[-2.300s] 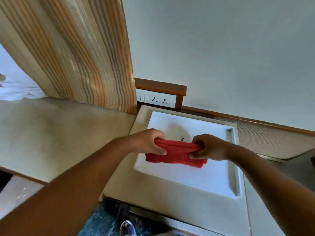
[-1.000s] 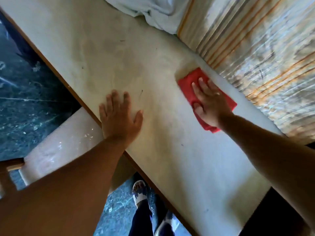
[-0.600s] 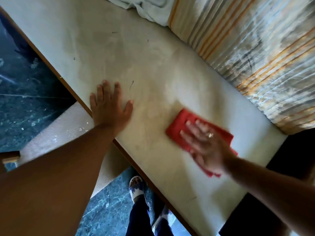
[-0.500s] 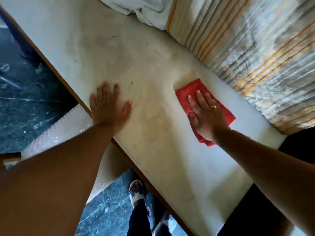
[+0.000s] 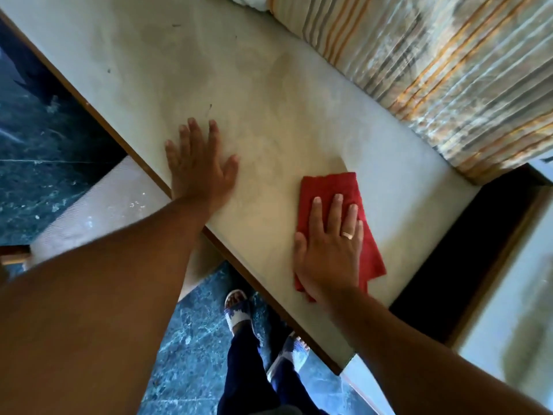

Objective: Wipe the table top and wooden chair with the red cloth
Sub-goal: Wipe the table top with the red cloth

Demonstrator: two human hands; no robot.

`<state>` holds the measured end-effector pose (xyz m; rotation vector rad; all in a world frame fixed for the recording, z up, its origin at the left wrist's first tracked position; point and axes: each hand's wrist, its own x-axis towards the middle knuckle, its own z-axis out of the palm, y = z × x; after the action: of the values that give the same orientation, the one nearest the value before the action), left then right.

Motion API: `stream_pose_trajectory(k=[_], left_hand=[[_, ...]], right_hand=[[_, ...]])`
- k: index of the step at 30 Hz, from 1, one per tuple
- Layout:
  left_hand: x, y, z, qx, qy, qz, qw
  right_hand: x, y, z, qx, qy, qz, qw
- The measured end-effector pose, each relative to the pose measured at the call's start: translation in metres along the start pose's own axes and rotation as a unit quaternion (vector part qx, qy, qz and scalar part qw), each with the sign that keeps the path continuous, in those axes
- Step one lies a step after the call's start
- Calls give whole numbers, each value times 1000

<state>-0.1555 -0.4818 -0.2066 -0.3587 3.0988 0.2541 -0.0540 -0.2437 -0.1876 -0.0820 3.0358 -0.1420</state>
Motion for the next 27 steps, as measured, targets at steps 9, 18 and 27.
stream_pose_trajectory(k=[9, 18, 27], left_hand=[[3, -3, 6, 22, -8, 9, 1000], [-1, -3, 4, 12, -11, 7, 1000], [-3, -1, -1, 13, -10, 10, 1000]], right_hand=[[4, 42, -6, -7, -14, 12, 1000], [-37, 16, 2, -15, -75, -255, 964], [93, 19, -9, -41, 6, -85, 996]])
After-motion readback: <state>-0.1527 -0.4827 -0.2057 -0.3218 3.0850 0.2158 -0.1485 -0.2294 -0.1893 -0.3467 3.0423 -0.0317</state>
